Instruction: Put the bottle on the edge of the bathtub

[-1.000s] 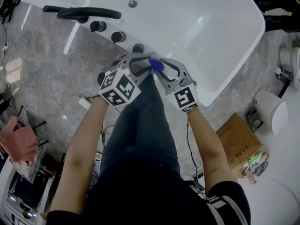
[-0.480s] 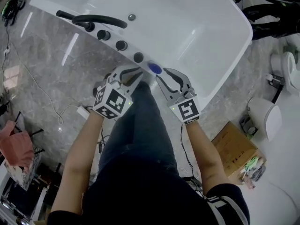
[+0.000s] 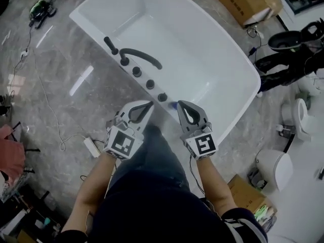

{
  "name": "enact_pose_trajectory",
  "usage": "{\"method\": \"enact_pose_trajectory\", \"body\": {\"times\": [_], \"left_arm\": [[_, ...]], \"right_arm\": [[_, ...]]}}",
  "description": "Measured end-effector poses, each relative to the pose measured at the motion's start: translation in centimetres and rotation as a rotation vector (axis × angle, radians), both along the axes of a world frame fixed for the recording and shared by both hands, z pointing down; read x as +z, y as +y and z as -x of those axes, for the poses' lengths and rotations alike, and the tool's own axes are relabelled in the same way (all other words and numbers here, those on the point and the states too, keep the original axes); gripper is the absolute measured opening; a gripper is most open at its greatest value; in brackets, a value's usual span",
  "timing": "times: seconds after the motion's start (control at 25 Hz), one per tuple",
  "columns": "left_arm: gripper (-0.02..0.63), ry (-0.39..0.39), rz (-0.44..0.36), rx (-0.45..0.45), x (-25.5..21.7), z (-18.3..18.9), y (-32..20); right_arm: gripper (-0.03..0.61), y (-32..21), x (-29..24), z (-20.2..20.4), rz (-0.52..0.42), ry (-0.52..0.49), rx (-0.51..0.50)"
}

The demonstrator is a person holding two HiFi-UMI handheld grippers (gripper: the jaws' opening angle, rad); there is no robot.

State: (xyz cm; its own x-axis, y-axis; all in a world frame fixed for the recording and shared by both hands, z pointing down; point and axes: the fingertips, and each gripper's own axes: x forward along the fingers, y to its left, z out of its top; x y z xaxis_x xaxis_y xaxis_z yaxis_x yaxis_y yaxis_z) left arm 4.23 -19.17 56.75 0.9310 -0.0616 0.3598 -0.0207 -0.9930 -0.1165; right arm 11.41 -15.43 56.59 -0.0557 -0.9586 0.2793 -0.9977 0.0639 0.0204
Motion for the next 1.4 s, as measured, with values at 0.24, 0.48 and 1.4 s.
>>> {"method": "enact_pose_trajectory", "body": {"times": [0.24, 0.48, 1.4], "left_arm": [[0.002, 0.150, -0.102, -0.206, -9.6, 5.9, -3.6], [0.002, 0.322, -0.102, -0.589, -16.2, 16.1, -7.7], [0.002, 0.413, -0.380, -1.347, -25.8, 43.8, -3.7]], "right_arm": [[0.015, -5.3, -6.6, 4.2, -0.100, 0.061, -0.094], [0.015, -10.2, -14.2, 11.9, -0.245, 0.075, -0.287], [0.017, -12.6, -26.8, 35.5, -0.464, 0.006, -0.711]]}}
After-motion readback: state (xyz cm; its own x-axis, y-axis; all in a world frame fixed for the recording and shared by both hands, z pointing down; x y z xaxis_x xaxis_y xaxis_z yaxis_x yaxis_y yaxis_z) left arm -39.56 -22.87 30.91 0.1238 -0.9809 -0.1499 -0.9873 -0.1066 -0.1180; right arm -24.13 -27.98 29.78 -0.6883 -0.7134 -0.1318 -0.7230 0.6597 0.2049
